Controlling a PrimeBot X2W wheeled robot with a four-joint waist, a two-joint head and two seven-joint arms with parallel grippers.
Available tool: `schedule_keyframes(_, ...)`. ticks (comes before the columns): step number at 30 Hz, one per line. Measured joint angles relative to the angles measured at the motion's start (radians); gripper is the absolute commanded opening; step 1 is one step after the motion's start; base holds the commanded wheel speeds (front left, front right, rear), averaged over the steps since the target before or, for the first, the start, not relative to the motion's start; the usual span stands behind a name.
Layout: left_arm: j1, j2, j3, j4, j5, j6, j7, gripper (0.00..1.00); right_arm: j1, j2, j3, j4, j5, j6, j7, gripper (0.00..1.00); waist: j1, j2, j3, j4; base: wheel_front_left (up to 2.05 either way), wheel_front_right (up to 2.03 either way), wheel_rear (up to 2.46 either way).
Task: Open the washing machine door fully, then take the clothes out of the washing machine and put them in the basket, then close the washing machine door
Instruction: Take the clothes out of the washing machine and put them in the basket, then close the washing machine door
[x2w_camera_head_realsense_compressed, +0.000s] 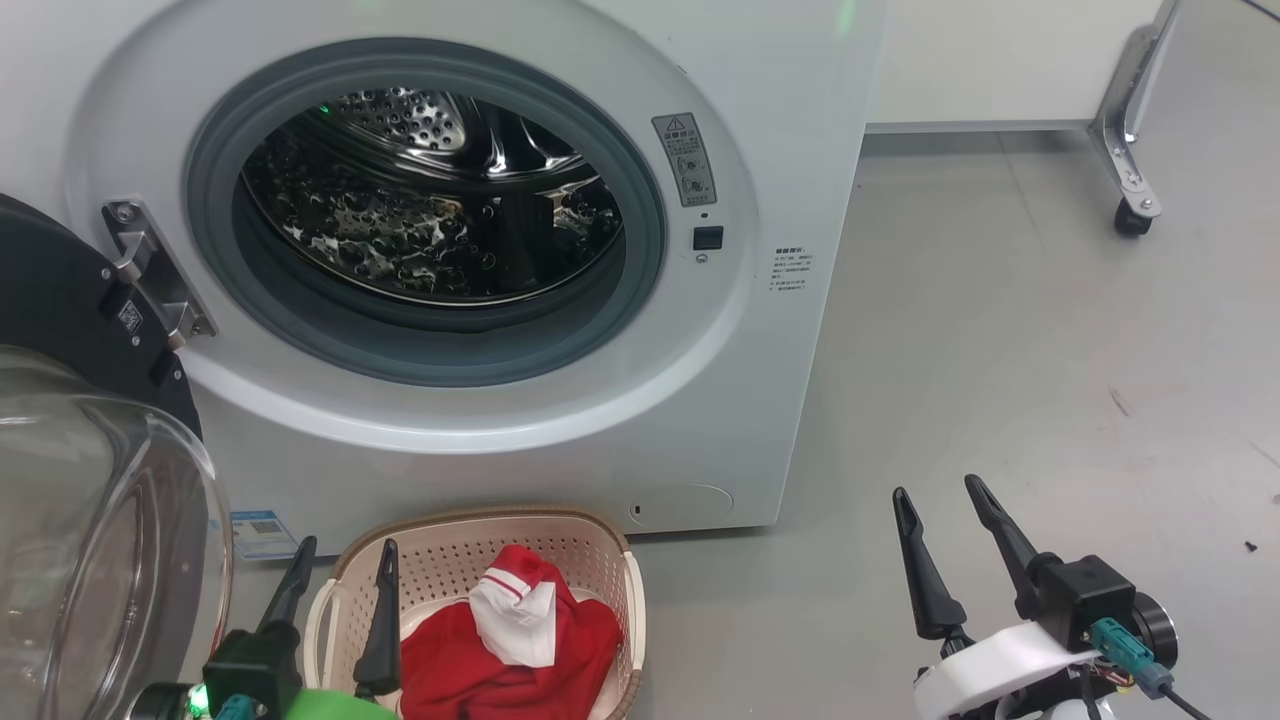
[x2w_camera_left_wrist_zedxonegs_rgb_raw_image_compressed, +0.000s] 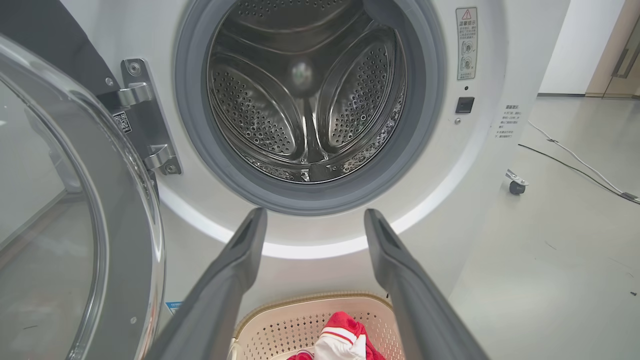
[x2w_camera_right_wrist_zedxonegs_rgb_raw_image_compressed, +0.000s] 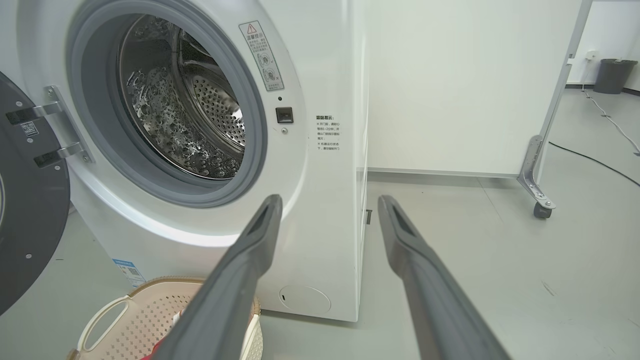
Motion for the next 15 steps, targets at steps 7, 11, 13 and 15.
schedule_keyframes(7, 0.045, 0.001, -0.005, -0.053, 0.005, 0.013, 0.003, 1.0, 0.019, 0.001, 0.001, -0.01, 0.0, -0.006, 0.0, 1.0, 0.0, 0.0, -0.01, -0.005, 0.0, 0.0, 0.0)
schedule_keyframes(11, 0.064, 0.001, -0.005, -0.084, 0.007, 0.017, 0.005, 1.0, 0.024, 0.001, 0.001, -0.016, 0.0, -0.006, 0.0, 1.0, 0.0, 0.0, -0.01, -0.007, 0.0, 0.0, 0.0)
schedule_keyframes(13, 0.072, 0.001, -0.006, -0.097, 0.01, 0.017, 0.012, 1.0, 0.026, 0.001, 0.001, -0.019, 0.0, -0.006, 0.0, 1.0, 0.0, 0.0, -0.009, -0.008, 0.0, 0.0, 0.0)
schedule_keyframes(15, 0.079, 0.001, -0.007, -0.112, 0.012, 0.025, 0.013, 1.0, 0.026, 0.001, 0.001, -0.021, 0.0, -0.006, 0.0, 1.0, 0.0, 0.0, -0.008, -0.01, 0.0, 0.0, 0.0)
